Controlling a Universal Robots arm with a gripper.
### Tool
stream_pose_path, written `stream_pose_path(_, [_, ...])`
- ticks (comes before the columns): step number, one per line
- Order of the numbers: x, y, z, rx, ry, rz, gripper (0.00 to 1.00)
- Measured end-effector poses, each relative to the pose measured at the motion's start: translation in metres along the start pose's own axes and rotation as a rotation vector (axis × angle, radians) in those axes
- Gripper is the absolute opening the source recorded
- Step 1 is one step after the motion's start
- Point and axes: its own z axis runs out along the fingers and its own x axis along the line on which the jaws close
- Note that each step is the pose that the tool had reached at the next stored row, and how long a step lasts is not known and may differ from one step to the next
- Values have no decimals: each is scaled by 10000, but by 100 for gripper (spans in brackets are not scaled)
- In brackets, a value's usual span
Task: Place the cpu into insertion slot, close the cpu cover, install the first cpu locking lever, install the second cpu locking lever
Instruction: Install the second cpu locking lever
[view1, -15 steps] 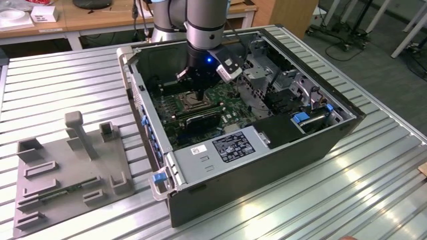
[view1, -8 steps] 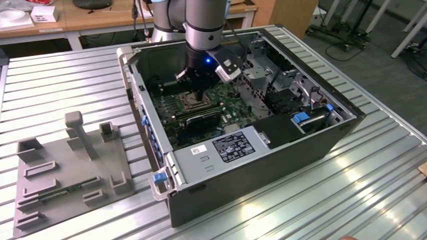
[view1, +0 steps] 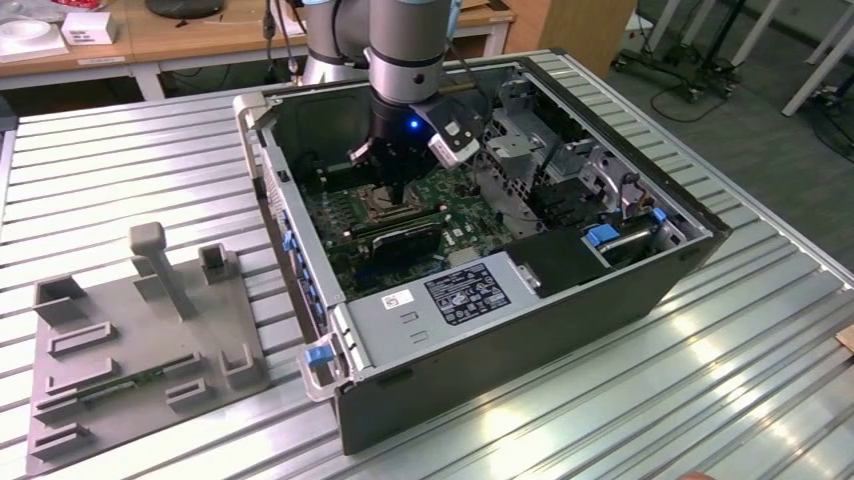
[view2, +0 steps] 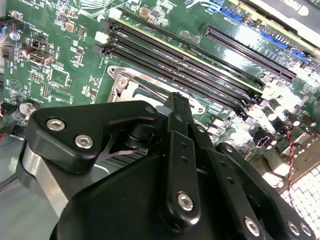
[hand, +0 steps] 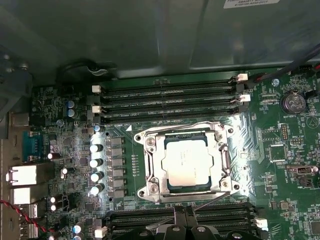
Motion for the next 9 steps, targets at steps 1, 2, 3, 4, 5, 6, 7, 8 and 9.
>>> stream_pose_path(1, [0,0,2,-2,-1,2,11])
stream_pose_path(2, [1,0,2,-2,-1,2,11])
stream_pose_path(3, [1,0,3,-2,-1,2,11])
stream_pose_path(4, [0,0,3,-2,-1,1,11])
stream_pose_path(5, [1,0,3,-2,-1,2,11])
stream_pose_path(6, [1,0,5,-3,-2,2,11])
stream_pose_path(7, [1,0,6,-3,-2,2,11])
stream_pose_path(8, [1,0,8,-3,-1,1,11])
stream_pose_path(9, [1,0,9,-2,-1,2,11])
